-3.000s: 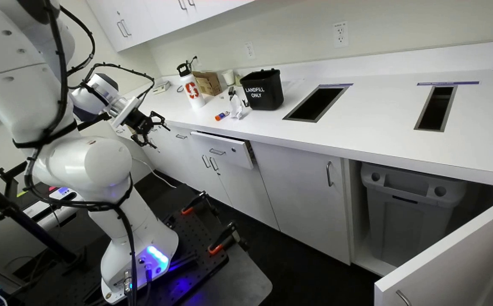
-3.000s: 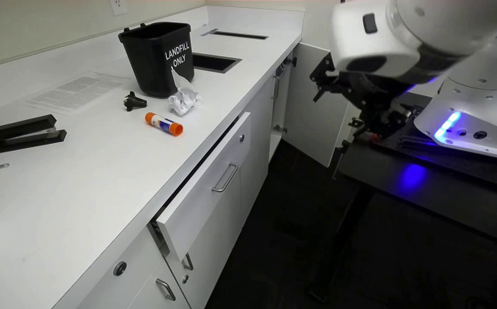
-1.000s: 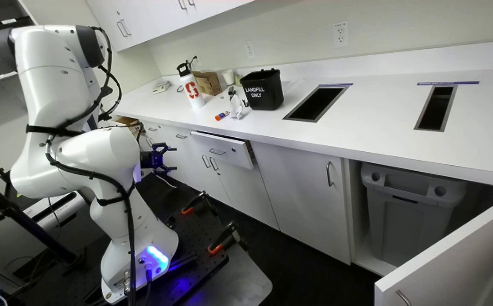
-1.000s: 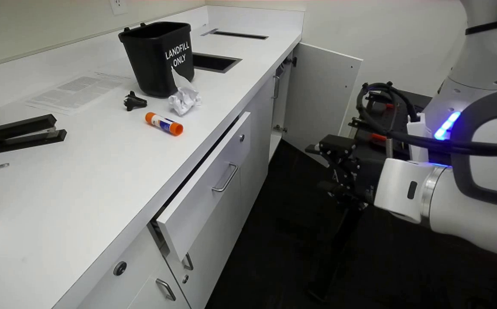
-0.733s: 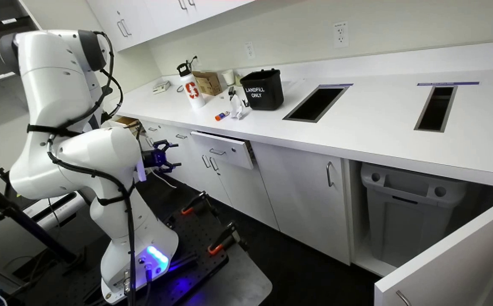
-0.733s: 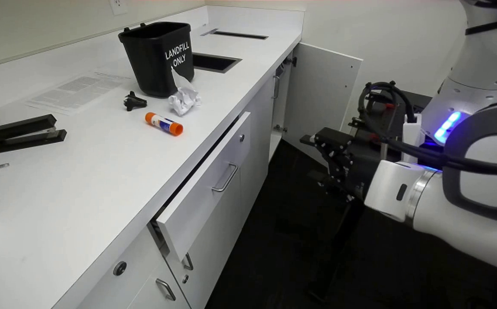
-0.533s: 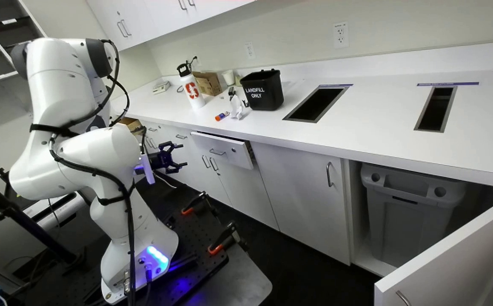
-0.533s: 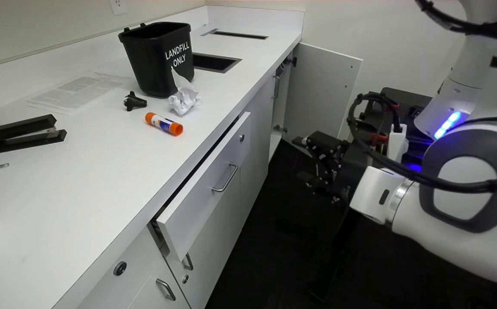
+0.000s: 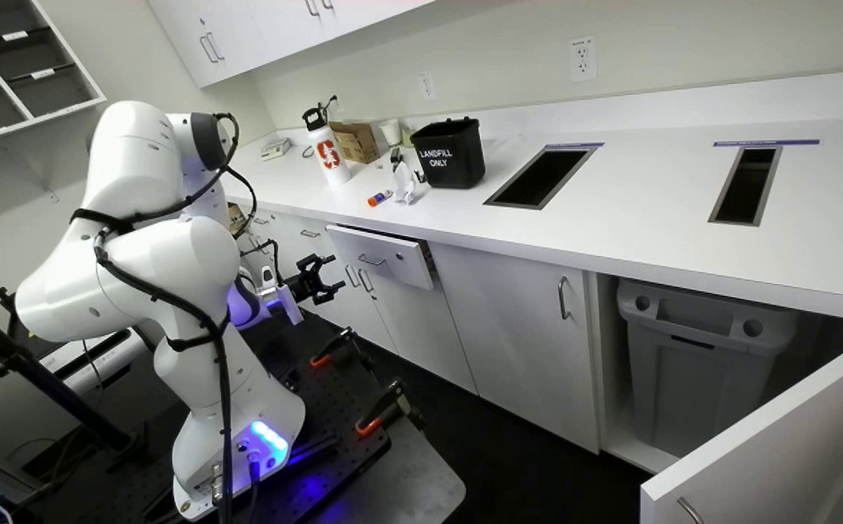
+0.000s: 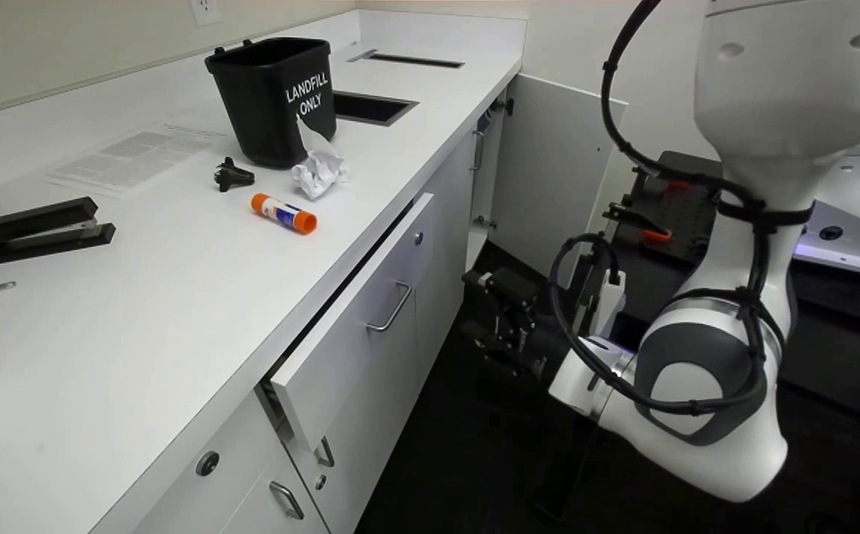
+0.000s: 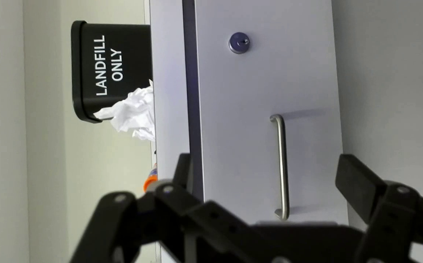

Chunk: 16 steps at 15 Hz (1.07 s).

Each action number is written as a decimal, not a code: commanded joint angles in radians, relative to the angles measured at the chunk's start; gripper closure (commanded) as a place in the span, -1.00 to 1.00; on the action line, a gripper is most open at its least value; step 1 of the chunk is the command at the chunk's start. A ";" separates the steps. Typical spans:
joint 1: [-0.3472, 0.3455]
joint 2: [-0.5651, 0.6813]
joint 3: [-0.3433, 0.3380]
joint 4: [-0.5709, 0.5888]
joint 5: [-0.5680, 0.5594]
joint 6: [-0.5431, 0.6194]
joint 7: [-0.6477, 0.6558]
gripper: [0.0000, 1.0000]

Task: Open the right drawer

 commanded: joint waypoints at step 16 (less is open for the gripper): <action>-0.098 0.162 -0.022 0.176 -0.219 -0.057 -0.049 -1.00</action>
